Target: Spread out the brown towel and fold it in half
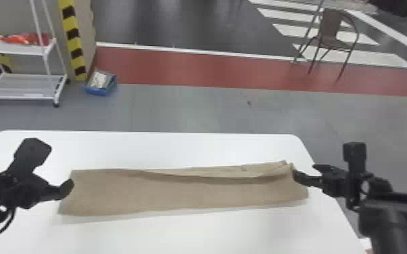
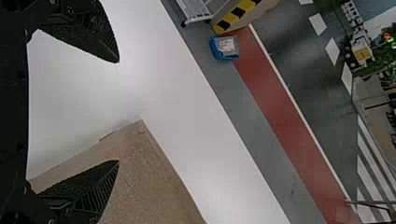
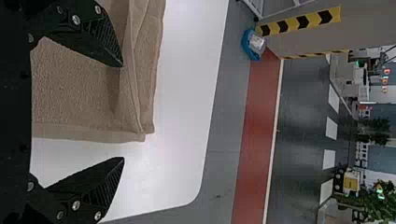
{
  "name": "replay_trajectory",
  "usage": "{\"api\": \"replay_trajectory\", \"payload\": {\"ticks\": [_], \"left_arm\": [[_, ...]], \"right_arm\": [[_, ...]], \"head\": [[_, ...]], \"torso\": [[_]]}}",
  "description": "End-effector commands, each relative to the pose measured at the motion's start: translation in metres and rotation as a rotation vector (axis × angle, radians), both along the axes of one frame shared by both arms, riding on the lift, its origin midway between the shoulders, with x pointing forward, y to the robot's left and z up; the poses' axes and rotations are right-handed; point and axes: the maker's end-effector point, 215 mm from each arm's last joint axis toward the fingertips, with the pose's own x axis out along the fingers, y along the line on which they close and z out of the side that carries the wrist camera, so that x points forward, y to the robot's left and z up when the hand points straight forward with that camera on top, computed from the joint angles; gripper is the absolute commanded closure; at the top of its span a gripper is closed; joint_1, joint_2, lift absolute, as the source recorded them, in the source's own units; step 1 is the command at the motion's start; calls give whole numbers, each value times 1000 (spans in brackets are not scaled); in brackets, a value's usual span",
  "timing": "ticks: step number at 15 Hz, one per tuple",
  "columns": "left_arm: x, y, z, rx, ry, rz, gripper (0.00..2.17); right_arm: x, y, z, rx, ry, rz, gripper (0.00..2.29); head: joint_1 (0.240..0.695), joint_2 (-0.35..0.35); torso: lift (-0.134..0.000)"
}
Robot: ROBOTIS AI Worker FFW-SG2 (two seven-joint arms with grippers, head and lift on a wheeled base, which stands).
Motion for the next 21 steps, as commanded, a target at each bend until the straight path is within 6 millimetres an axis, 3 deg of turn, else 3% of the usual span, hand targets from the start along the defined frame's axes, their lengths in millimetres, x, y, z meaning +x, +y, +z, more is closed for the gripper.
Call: {"api": "replay_trajectory", "payload": {"ticks": [1,3,5,8,11,13,16,19,21], "left_arm": [[-2,-10,9,-102,-51,-17,137],[-10,-28,2,-165,-38,-32,137],[-21,-50,-4,-222,-35,-53,377],[-40,-74,-9,-290,-21,-67,1393],[-56,-73,-9,-329,-2,-47,1447],[-61,-61,-15,-341,7,-21,1447],[-60,-50,-25,-337,12,-2,1447],[-58,-59,-26,-344,16,-21,1612],[-55,-60,-34,-339,31,-22,1615]], "right_arm": [[-8,20,-9,18,-1,19,252],[-14,32,-15,38,-12,28,245],[-20,37,-19,54,-23,26,252],[-38,32,-8,69,-67,-3,471],[-67,1,-5,85,-84,-75,471],[-83,-24,-8,79,-87,-121,468],[-92,-30,-12,70,-87,-119,529],[-83,-26,-11,81,-89,-109,1170],[-72,-14,-14,82,-85,-84,1423]], "head": [[695,-212],[695,-208],[695,-212],[695,-236],[695,-277],[695,-298],[695,-331],[695,-331],[695,-334]], "torso": [[0],[0],[0],[0],[0],[0],[0],[0],[0]]}}
